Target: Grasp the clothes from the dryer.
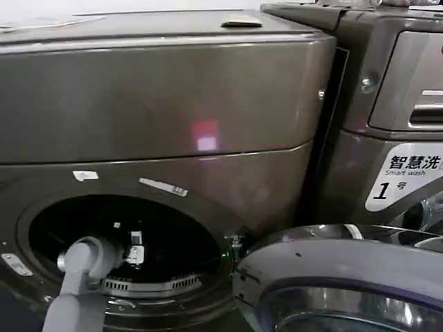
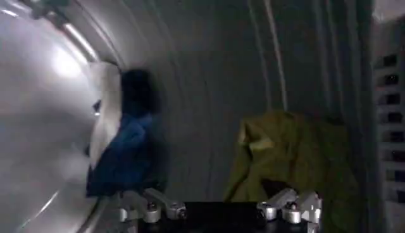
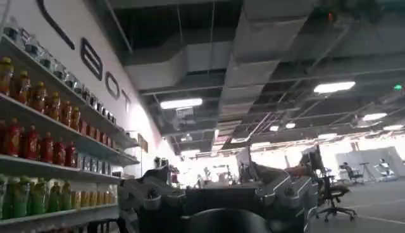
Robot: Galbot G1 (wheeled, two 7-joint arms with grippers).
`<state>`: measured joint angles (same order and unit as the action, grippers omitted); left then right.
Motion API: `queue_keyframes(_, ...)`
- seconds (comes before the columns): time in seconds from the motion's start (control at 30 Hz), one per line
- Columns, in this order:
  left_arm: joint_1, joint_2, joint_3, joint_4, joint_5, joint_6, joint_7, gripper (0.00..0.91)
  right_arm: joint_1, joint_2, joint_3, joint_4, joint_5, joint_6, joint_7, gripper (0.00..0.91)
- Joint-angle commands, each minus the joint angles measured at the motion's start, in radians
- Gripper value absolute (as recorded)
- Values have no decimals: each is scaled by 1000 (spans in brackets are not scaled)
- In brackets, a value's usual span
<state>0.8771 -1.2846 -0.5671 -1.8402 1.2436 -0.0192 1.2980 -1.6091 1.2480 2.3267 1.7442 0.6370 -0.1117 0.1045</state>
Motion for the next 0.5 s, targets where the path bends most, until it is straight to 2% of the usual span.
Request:
queue_keyframes(0.03,-45,4,10,92,50,-94,51,907,1,1,-4,0,-1,2,-2,907)
queue_keyframes(0.5,-101,3,20,203,-5,-59,51,907,8,5,-14,5,-20,3,-1,907)
